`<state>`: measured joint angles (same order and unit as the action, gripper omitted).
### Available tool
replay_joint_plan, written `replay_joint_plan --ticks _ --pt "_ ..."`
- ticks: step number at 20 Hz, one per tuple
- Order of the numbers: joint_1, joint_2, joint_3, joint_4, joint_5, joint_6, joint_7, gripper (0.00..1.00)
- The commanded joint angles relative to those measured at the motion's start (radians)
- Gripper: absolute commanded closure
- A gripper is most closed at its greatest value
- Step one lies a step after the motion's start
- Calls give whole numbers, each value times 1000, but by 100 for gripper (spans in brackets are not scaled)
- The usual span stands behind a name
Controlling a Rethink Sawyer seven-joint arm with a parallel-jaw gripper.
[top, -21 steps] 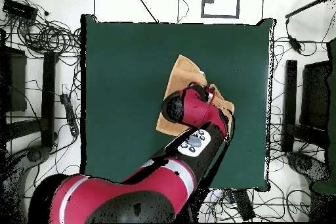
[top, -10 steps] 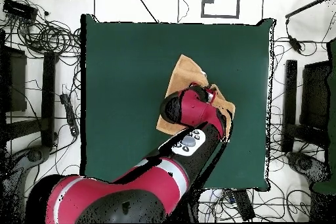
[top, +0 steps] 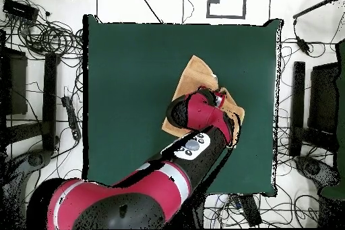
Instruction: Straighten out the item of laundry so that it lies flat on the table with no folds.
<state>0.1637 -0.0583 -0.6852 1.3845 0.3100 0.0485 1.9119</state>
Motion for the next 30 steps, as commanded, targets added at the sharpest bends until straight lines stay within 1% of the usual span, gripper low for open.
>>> replay_joint_plan --ticks 1,6,13,16,30 --pt "40 21 29 -33 16 -54 163 100" --pt "46 34 15 -40 12 -67 154 100" --pt "64 56 -30 -54 -5 -85 128 100" --pt "63 49 -27 -47 2 -86 139 100" --pt "83 85 -80 -62 6 -107 131 100"
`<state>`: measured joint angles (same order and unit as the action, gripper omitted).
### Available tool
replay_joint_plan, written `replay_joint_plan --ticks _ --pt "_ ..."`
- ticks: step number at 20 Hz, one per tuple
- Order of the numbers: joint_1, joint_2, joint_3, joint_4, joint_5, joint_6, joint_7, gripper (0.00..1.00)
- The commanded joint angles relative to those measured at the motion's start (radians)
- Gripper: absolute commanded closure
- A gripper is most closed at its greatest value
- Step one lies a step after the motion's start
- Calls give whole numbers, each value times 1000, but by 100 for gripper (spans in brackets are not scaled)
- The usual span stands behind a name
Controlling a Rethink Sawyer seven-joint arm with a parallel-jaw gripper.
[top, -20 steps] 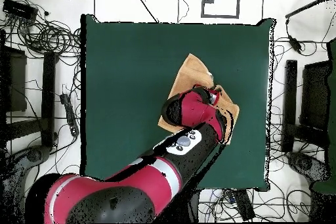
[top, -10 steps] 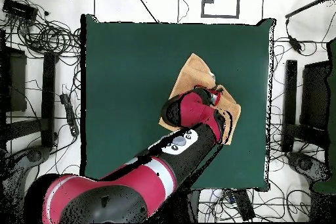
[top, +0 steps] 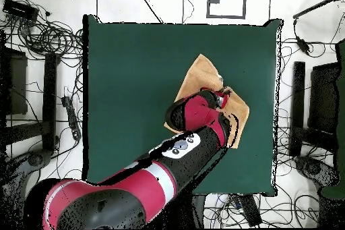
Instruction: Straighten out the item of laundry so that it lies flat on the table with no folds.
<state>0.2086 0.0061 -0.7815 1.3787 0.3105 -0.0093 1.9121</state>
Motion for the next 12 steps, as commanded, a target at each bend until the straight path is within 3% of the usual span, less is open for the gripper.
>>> replay_joint_plan --ticks 1,12 --pt "38 22 15 -58 4 -50 128 100" --pt "55 51 -32 -65 15 -69 132 100"
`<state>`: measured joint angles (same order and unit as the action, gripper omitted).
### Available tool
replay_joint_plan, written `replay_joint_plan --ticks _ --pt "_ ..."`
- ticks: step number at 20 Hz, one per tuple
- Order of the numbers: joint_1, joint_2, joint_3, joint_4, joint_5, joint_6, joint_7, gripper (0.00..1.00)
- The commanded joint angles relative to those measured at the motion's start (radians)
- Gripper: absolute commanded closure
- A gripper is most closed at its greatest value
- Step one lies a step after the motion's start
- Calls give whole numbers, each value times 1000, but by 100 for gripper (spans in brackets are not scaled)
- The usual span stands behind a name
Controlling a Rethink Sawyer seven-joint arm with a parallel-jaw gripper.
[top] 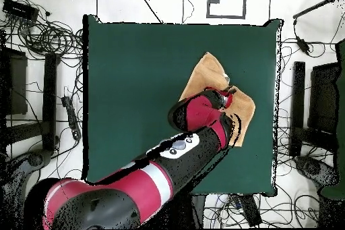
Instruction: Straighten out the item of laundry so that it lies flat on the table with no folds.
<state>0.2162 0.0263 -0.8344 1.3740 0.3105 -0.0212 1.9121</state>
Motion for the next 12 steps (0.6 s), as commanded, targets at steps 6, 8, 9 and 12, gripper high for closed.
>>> replay_joint_plan --ticks 6,8,9,12 --pt "47 40 17 -64 6 -65 129 100" --pt "46 39 18 -63 6 -68 131 100" --pt "45 35 23 -62 3 -66 130 100" --pt "34 34 47 -65 -15 -70 120 100"
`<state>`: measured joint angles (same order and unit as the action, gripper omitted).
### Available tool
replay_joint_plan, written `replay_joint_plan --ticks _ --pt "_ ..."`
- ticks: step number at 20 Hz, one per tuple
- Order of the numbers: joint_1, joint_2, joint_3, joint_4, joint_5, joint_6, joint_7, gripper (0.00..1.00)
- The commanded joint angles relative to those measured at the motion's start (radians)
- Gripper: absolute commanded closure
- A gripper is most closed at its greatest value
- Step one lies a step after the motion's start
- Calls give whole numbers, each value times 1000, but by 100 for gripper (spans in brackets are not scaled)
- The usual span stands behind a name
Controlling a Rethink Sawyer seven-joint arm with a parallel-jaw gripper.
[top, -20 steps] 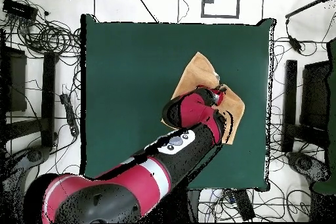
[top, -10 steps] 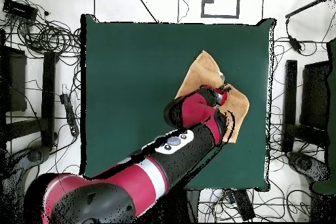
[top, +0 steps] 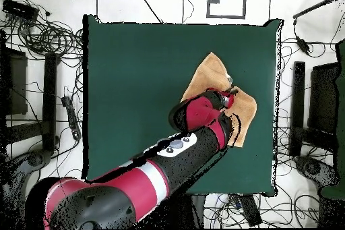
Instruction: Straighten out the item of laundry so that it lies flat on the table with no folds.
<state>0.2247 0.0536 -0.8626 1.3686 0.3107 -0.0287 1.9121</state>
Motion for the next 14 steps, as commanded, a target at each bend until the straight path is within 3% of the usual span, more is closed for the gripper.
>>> replay_joint_plan --ticks 1,14 --pt "20 3 89 -57 -12 -59 126 100" --pt "39 23 37 -50 17 -121 137 100"
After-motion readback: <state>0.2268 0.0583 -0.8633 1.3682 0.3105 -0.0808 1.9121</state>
